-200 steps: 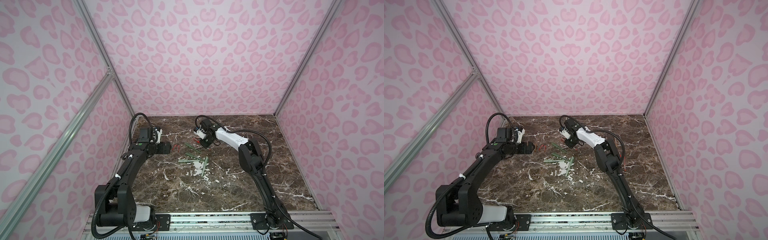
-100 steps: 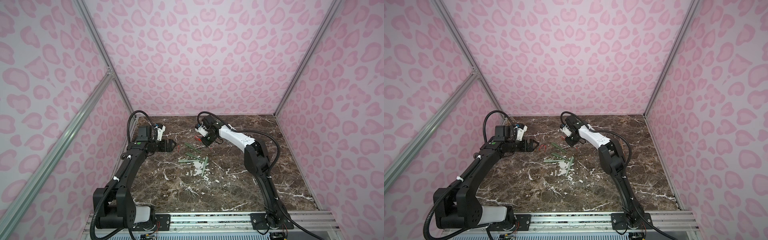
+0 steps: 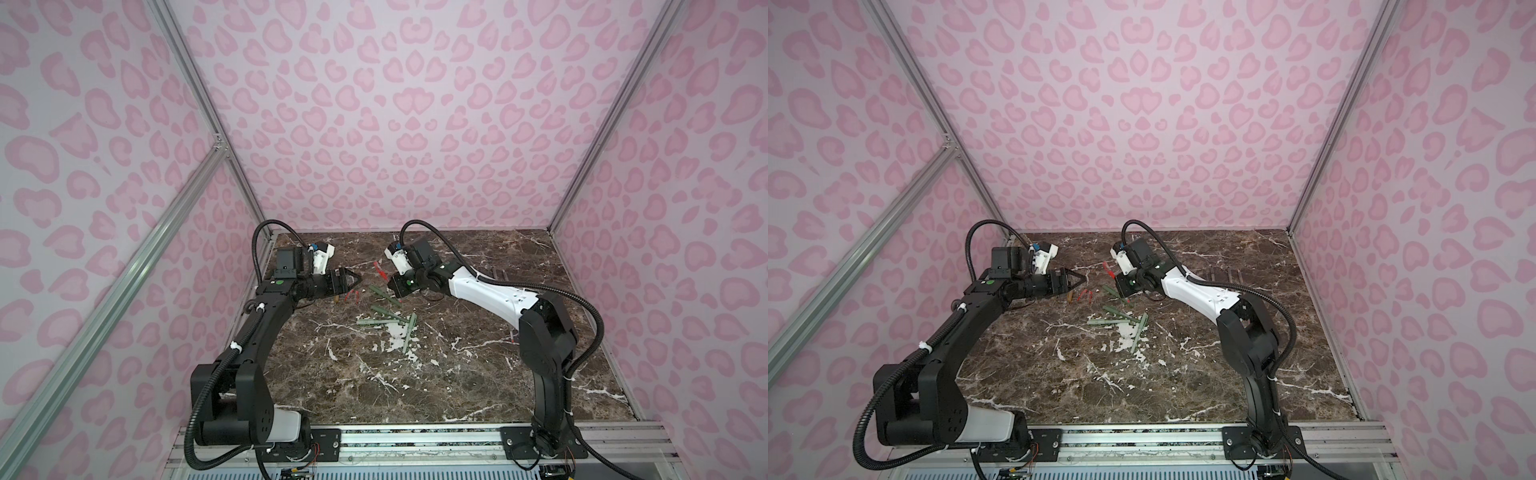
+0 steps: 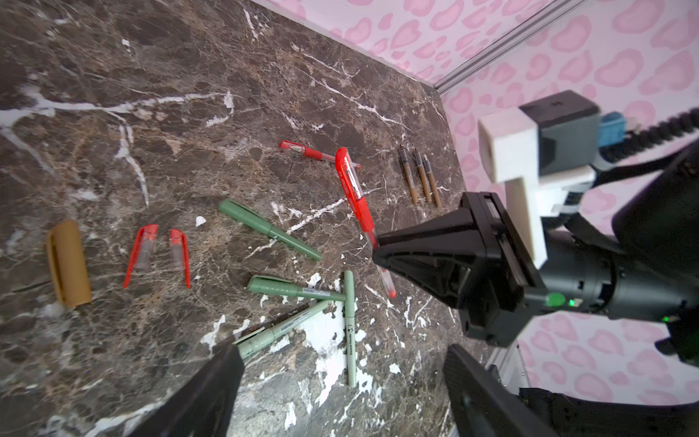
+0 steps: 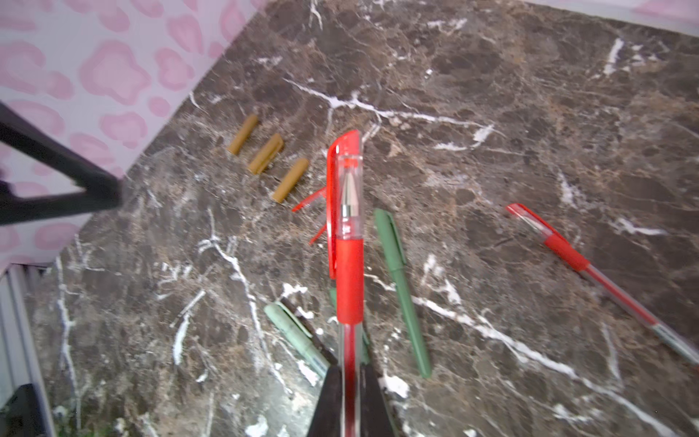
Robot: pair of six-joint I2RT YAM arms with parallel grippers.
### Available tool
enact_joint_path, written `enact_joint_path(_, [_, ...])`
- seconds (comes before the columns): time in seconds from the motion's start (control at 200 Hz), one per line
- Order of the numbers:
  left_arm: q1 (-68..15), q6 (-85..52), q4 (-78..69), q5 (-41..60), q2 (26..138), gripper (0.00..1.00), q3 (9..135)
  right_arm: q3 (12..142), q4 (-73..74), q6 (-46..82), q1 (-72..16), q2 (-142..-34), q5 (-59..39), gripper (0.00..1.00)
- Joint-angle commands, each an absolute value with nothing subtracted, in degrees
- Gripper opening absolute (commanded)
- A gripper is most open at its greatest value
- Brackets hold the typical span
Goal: Open the pen caps
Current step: 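Lift the red gel pen and bring its cap toward the left gripper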
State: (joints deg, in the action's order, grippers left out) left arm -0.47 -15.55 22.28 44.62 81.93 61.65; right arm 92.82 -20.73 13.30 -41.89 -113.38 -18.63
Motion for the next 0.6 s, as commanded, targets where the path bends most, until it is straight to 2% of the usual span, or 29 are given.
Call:
enact_joint_path(0.0, [-0.44,-18.27,19.91,47.53,83.25,0.84,63.23,90.88,-13.60,17.35,-44.01,-112.14,-18.75,0.07])
enact_joint_path(0.1, [-0.43,-19.60,19.47,48.95,85.02,0.77,64.57,89.24,-11.73,18.69,-45.68,-111.19,-18.84,0.06])
enact_joint_path(0.22, [-0.48,-20.90,19.02,50.49,87.24,0.64,66.31,88.69,-11.36,18.80,-47.05,-110.83,-18.96,0.06])
enact_joint_path(0.465, [-0.53,-21.45,19.23,51.78,89.98,0.50,68.53,88.86,-10.99,19.04,-48.14,-110.61,-19.75,0.06])
enact_joint_path(0.595, [-0.48,-21.53,19.25,52.27,90.96,0.38,69.30,89.27,-11.04,19.00,-48.47,-110.91,-20.37,0.06])
